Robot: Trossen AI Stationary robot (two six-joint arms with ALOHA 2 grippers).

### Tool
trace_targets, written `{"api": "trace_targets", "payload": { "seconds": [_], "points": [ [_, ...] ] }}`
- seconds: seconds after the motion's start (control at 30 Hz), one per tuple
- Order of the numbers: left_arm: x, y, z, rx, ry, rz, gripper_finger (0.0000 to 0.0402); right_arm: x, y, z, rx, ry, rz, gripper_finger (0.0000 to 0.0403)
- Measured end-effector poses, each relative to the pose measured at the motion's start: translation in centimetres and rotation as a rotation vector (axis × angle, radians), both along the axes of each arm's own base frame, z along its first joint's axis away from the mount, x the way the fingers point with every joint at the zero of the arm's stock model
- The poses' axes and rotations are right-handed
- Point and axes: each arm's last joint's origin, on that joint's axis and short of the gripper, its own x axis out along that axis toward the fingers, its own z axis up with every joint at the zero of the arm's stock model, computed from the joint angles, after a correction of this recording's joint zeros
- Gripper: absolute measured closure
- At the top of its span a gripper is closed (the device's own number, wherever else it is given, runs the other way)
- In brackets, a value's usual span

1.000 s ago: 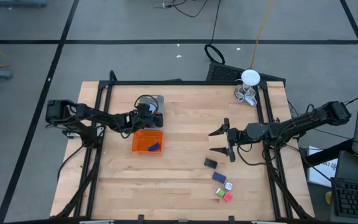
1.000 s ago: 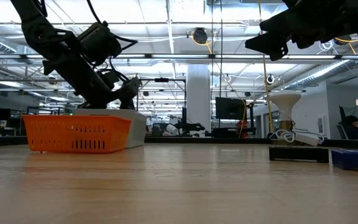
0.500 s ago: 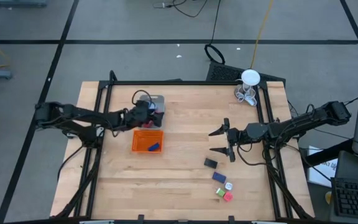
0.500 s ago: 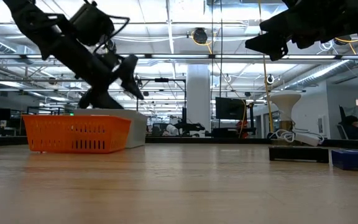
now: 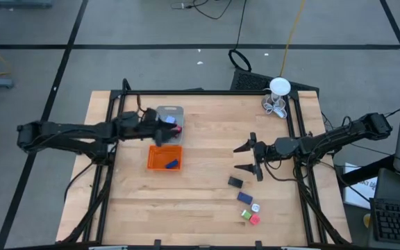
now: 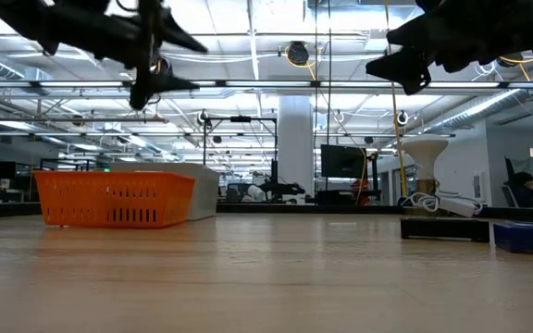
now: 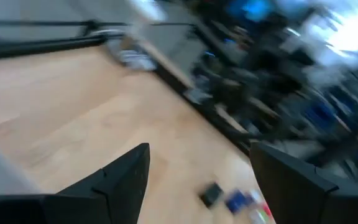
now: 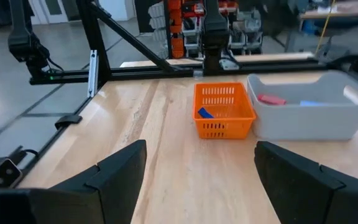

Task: Pick & Place Office items
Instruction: Put the black digital timer into the orange bin

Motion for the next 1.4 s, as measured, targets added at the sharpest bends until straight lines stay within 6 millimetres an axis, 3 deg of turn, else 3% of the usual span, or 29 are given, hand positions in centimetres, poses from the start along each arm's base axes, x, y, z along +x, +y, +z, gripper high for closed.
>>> {"api": "trace_targets", "payload": {
  "seconds": [0.33,0.63,0.8,1.03,1.4],
  "points": [
    [-2.0,-3.1,2.6,0.322,-0.123,-0.239,0.0124,0.3,0.9,-1.0,0.135,0.080,0.008,0.0117],
    [-2.9,-6.0,2.1,0.574,-0.105,-0.424,0.0115,0.9,5.3,-2.9,0.132,0.105,0.185,0.0117],
    [-3.8,-6.5,1.6,0.630,-0.022,-0.419,0.0122,0.6,6.9,-4.1,0.078,0.137,0.131,0.0117],
    [-4.3,-6.8,0.5,0.683,0.000,-0.406,0.0128,0.2,7.3,-6.5,0.079,0.395,-0.114,0.0117],
    [-4.5,-6.4,-1.7,0.676,-0.095,-0.249,0.0128,0.4,7.9,-9.9,0.024,0.571,-0.158,0.0117]
  ]
}}
